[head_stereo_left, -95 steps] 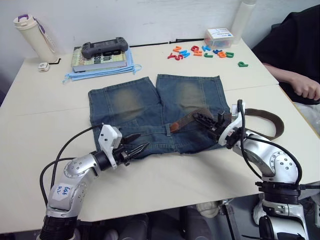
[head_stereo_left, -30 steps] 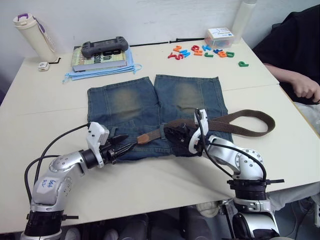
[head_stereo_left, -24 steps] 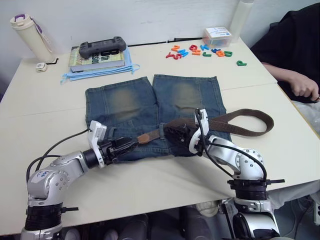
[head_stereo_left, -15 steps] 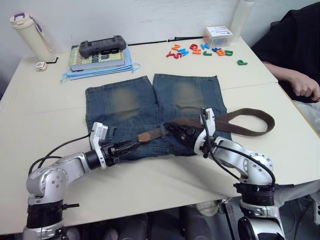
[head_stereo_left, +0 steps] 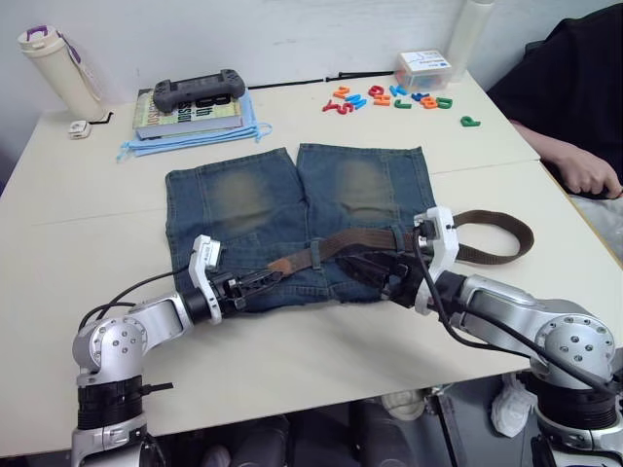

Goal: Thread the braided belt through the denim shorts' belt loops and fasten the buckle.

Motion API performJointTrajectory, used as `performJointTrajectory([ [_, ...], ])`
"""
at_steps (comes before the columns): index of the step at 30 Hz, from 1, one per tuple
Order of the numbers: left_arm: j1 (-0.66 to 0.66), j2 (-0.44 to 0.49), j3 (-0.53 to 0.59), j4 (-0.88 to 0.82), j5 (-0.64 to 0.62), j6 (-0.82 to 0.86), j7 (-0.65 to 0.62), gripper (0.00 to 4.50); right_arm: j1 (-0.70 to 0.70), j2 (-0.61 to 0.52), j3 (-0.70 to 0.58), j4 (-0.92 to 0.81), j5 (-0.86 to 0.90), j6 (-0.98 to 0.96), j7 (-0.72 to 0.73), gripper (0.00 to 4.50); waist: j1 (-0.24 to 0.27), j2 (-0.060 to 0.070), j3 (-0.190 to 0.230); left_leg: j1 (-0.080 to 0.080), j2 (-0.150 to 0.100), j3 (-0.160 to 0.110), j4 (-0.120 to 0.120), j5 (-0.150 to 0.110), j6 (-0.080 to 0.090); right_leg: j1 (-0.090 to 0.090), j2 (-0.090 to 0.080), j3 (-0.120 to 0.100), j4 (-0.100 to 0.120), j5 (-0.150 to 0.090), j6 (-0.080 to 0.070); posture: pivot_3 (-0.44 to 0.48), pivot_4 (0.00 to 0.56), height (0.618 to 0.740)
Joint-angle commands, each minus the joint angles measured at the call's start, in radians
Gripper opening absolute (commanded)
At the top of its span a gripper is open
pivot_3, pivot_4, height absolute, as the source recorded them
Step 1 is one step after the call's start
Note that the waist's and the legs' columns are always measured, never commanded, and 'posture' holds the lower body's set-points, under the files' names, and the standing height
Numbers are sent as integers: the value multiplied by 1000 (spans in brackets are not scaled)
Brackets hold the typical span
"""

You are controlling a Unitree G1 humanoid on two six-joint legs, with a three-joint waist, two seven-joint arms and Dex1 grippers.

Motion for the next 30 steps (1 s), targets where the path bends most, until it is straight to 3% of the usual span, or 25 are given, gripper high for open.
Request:
performJointTrajectory([
  [1,-23,-8,35,1,-42,8,25,2791,-5,-66,61,-99,-164,-16,109,4386,3,0,0,0,0,0,0,0,0,0,0,0,0,0,0,0,150,731],
  [6,-48,-30,39,22,-45,3,53,2791,12,-94,227,-36,-449,-11,138,4386,10,-1,0,0,-1,0,3,0,0,1,0,0,1,0,0,0,150,731],
  [14,-54,-54,45,26,-55,-2,84,2791,84,-11,242,23,-578,-16,204,4386,15,-2,0,-1,-1,0,4,0,0,0,0,0,1,0,0,0,150,731],
  [17,-54,-65,51,25,-58,-7,96,1965,113,8,233,34,-595,8,221,4452,21,-2,0,0,-1,0,4,0,0,0,0,0,2,0,0,0,150,731],
  [22,-54,-76,59,26,-61,-12,109,55,137,44,214,53,-630,36,237,4452,25,-3,-1,0,-1,0,5,0,-1,1,0,0,2,0,0,0,150,731],
  [30,-55,-75,58,30,-67,-19,116,55,143,85,188,52,-674,70,260,4452,25,-4,-1,0,-1,0,5,0,-1,1,0,0,2,0,0,0,150,731],
])
